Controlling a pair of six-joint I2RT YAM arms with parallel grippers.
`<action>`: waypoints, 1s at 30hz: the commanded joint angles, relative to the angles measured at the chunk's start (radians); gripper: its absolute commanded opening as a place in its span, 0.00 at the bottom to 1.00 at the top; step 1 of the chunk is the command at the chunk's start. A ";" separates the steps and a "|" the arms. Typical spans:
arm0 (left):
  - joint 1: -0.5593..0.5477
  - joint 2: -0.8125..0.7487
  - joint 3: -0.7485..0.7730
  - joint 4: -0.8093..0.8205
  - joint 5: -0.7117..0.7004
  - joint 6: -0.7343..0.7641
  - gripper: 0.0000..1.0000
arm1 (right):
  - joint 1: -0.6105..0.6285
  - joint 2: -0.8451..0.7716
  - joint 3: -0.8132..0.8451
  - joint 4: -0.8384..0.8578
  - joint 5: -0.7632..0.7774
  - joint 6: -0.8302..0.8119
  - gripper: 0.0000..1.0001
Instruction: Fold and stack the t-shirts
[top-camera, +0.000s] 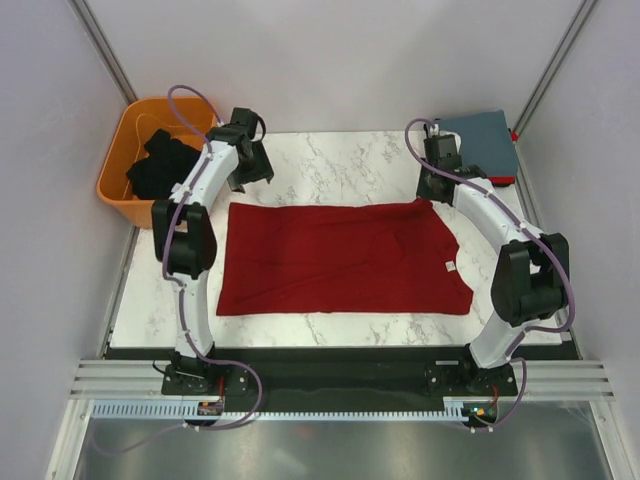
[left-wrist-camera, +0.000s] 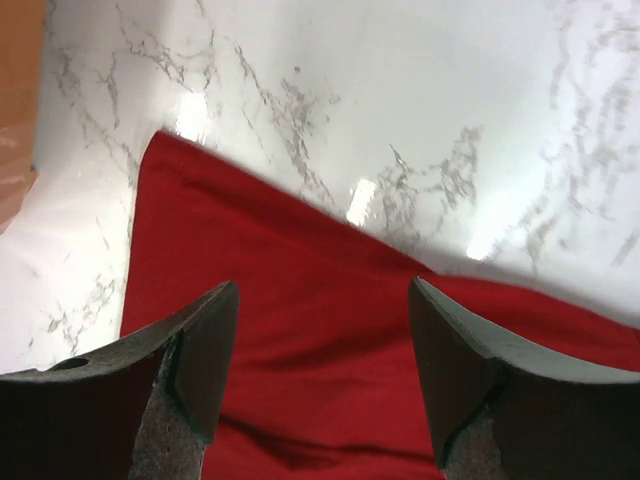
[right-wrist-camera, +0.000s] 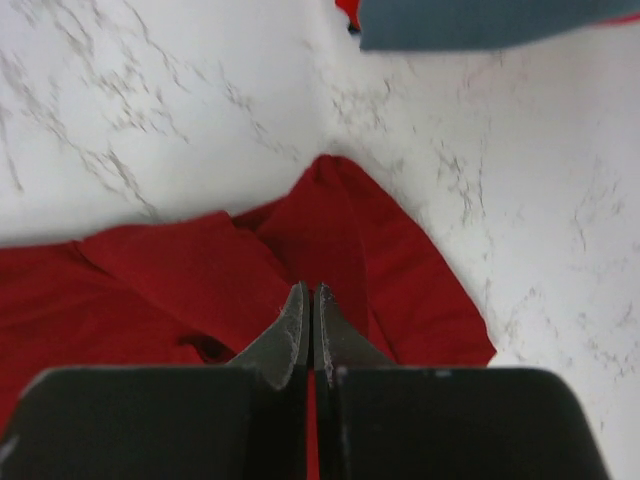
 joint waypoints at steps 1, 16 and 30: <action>0.006 0.123 0.145 -0.165 -0.077 -0.035 0.75 | -0.004 -0.072 -0.055 -0.004 0.004 -0.003 0.00; 0.069 0.272 0.149 -0.168 -0.175 -0.126 0.75 | -0.006 -0.139 -0.190 0.027 -0.099 0.027 0.00; 0.071 0.376 0.201 -0.124 -0.138 -0.190 0.63 | -0.006 -0.169 -0.236 0.050 -0.132 0.027 0.00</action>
